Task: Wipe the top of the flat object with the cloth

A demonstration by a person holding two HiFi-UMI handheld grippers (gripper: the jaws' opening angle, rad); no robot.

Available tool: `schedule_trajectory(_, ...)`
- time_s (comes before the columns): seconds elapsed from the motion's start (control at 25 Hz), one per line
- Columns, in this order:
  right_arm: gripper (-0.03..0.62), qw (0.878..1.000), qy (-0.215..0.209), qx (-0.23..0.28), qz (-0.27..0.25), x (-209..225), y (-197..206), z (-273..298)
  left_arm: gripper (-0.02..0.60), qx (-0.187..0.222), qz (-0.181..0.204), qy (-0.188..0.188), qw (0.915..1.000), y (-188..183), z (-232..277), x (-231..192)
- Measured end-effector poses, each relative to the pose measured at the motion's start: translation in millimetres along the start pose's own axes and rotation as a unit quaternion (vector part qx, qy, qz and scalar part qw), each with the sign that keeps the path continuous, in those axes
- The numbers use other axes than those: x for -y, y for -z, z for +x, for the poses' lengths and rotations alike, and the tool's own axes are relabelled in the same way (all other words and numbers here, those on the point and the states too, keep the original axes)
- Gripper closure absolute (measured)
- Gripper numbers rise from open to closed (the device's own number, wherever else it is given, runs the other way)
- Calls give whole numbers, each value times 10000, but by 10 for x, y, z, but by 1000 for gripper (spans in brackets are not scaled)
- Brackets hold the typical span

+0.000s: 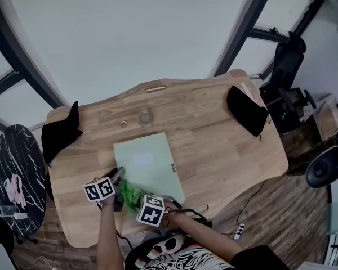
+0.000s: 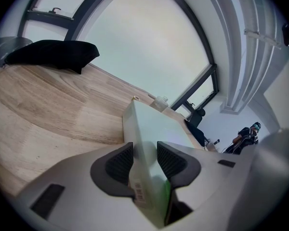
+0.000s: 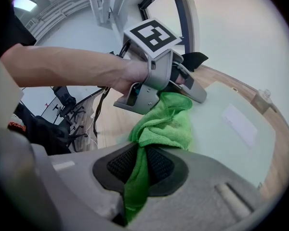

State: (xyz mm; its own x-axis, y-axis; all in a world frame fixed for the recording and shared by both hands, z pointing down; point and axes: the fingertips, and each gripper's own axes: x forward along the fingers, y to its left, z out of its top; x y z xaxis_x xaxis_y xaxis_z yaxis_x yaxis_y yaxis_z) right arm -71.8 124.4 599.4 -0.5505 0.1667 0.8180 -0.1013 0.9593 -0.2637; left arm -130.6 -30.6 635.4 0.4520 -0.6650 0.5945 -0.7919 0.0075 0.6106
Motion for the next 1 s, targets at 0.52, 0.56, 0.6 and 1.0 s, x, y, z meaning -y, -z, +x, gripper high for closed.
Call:
schedule_trajectory(0.52,537,9994,143,-15,312,124,291,-118,426,121,122,-145,9997,-25,-11,-60)
schedule_trajectory(0.56,537,9993,140,7,360,137,309,-137,425,127,140,-157,9997,-26,-16,-70)
schedule_trajectory(0.6,537,9991,150,29,399,153,327,-155,426,127,135,-143,9997,-24,-16,-65)
schedule_trajectory(1.0,537,9962,331,158,790,342,542,-336,426,117,130,-184,9997,-1,0,-55)
